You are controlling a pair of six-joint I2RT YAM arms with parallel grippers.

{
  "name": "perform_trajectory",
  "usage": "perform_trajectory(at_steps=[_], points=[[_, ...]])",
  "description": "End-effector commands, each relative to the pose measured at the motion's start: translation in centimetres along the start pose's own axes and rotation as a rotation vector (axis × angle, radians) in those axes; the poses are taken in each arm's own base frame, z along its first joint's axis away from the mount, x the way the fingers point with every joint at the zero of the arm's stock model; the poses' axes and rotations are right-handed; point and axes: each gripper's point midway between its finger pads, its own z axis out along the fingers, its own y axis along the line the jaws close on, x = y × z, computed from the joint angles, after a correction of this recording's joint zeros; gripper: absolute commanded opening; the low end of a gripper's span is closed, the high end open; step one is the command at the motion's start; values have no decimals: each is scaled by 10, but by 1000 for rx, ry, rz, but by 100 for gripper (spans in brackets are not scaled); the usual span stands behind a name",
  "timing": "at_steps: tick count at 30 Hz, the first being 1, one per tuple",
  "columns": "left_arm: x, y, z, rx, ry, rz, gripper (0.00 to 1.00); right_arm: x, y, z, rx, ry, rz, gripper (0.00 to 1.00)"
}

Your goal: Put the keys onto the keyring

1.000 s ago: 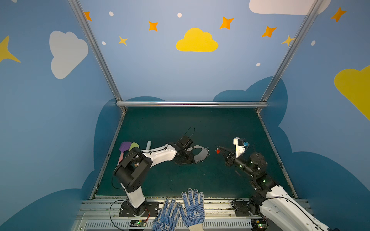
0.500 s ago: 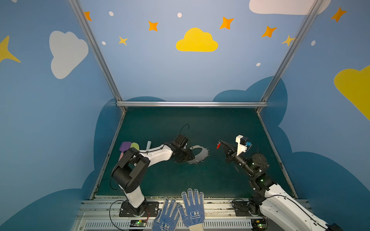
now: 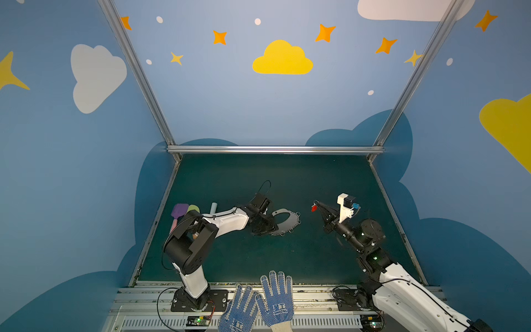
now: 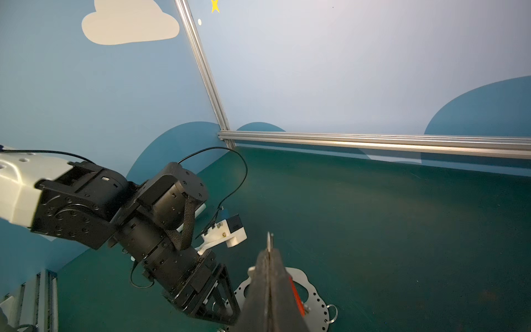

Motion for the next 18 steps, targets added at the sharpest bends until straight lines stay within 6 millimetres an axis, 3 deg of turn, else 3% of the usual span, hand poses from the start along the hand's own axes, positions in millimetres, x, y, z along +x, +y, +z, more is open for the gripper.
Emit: perform_trajectory(at_steps=[1, 4, 11, 18], points=[[-3, 20, 5, -103, 2, -20, 45, -15, 6, 0, -17, -33, -10, 0], [-11, 29, 7, -149, -10, -12, 38, -15, 7, 1, -24, -29, -5, 0], [-49, 53, 6, -244, -81, -17, 34, -11, 5, 1, -17, -14, 11, 0], [-83, 60, 1, -265, -117, -20, 30, -7, 4, -1, -10, -2, 20, 0]])
